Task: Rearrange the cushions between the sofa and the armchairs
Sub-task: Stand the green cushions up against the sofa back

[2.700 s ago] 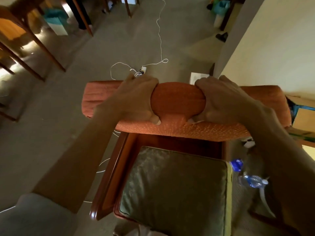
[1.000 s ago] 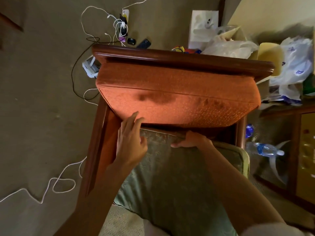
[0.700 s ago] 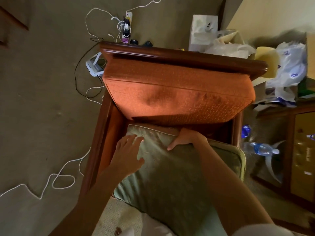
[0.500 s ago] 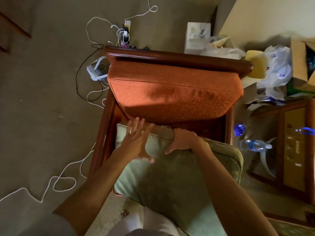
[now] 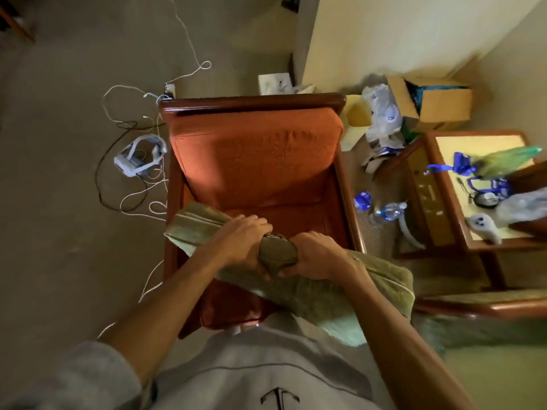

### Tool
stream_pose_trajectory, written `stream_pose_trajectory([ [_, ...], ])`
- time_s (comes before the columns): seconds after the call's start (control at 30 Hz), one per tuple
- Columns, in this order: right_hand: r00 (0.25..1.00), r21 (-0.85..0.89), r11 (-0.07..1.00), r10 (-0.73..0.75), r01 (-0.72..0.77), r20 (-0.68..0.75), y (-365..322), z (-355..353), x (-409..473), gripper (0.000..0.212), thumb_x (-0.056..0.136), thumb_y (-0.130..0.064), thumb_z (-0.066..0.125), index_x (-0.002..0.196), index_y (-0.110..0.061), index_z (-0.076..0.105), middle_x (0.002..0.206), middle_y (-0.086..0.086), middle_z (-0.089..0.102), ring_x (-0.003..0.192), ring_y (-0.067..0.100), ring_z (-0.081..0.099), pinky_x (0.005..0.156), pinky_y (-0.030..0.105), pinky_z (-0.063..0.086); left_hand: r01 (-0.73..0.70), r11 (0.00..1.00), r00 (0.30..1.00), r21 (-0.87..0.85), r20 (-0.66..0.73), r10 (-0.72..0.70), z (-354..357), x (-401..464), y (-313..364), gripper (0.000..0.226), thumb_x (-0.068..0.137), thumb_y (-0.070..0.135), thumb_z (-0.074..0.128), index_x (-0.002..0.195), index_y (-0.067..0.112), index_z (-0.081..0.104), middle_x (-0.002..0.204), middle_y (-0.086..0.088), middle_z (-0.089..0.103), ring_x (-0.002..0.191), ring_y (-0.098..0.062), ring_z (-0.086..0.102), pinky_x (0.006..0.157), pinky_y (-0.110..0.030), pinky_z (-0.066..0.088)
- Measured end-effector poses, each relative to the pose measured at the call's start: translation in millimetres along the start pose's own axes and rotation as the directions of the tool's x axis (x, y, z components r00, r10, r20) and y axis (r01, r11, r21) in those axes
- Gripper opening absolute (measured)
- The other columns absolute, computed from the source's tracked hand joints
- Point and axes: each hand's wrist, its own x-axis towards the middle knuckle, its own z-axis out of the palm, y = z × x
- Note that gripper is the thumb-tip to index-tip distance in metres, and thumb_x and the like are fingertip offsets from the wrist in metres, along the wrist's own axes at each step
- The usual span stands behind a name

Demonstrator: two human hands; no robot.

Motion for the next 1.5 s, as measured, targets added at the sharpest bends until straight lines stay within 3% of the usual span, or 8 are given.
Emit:
stream_pose_trajectory([
  [0.2,0.971,0.031,0.992,0.13,-0.126,-0.2,-31,23,-104,0.046,0.071,-0.062,0.078,0.106,-0.035,0.066,0.085,-0.013,0.063,0.081,0.018,0.063,0.067,0.031,0.041,-0.153,0.985,0.988,0.075,-0.02,0.155,-13,-48,59,0.076,0.05,0.085,0.065,0.103,0.032,0.054,0.097,0.014,0.053,0.094,-0.014,0.058,0.083,-0.037,0.046],
  [0.33,0.927,0.063,0.974,0.226,-0.217,-0.298,-47,28,-176,0.046,0.069,-0.063,0.079,0.105,-0.037,0.066,0.077,-0.015,0.056,0.073,0.014,0.058,0.065,0.032,0.043,-0.287,0.956,0.955,0.061,-0.064,0.291,-33,-73,104,0.065,0.054,0.087,0.067,0.09,0.035,0.051,0.085,0.015,0.053,0.077,-0.009,0.056,0.068,-0.034,0.044],
  [0.5,0.849,0.196,0.926,0.375,-0.323,-0.373,-38,52,-267,0.059,0.064,-0.072,0.078,0.111,-0.038,0.067,0.086,-0.012,0.067,0.075,0.013,0.062,0.067,0.031,0.052,-0.445,0.891,0.893,0.091,-0.026,0.449,-40,-84,183,0.078,0.05,0.093,0.063,0.105,0.038,0.059,0.084,0.021,0.054,0.075,-0.004,0.054,0.07,-0.03,0.046],
  [0.77,0.708,0.424,0.829,0.542,-0.364,-0.453,27,139,-429,0.055,0.066,-0.075,0.072,0.106,-0.037,0.068,0.083,-0.013,0.07,0.071,0.009,0.064,0.067,0.035,0.055,-0.656,0.736,0.755,0.169,0.146,0.639,6,-77,361,0.084,0.048,0.093,0.068,0.1,0.029,0.048,0.091,0.011,0.063,0.077,-0.014,0.061,0.072,-0.037,0.052],
  [0.97,0.587,0.55,0.751,0.644,-0.366,-0.49,83,202,-570,0.043,0.068,-0.066,0.077,0.098,-0.035,0.069,0.069,-0.019,0.064,0.063,0.004,0.06,0.058,0.031,0.048,-0.772,0.597,0.635,0.218,0.233,0.737,56,-80,528,0.08,0.05,0.096,0.063,0.099,0.032,0.062,0.089,0.013,0.07,0.081,-0.014,0.065,0.071,-0.033,0.05],
  [1.17,0.448,0.535,0.703,0.711,-0.468,-0.543,137,245,-683,0.027,0.076,-0.044,0.079,0.094,-0.029,0.066,0.08,-0.01,0.069,0.073,0.017,0.063,0.06,0.032,0.047,-0.857,0.478,0.512,0.191,0.218,0.831,92,-78,660,0.066,0.057,0.091,0.066,0.089,0.033,0.062,0.076,0.015,0.068,0.069,-0.01,0.063,0.064,-0.031,0.044],
  [1.3,0.344,0.539,0.678,0.726,-0.499,-0.595,174,262,-730,0.031,0.077,-0.048,0.076,0.096,-0.025,0.067,0.084,-0.007,0.067,0.076,0.018,0.062,0.065,0.037,0.05,-0.895,0.4,0.437,0.197,0.207,0.875,111,-62,730,0.066,0.059,0.092,0.062,0.088,0.033,0.06,0.076,0.015,0.067,0.068,-0.01,0.063,0.063,-0.031,0.044],
  [1.5,0.287,0.527,0.653,0.735,-0.544,-0.614,236,275,-768,0.04,0.08,-0.052,0.076,0.101,-0.02,0.064,0.093,-0.003,0.066,0.082,0.021,0.061,0.07,0.039,0.049,-0.919,0.332,0.37,0.215,0.174,0.912,132,-26,802,0.061,0.059,0.093,0.06,0.084,0.039,0.049,0.073,0.02,0.052,0.065,-0.007,0.052,0.06,-0.028,0.03],
])
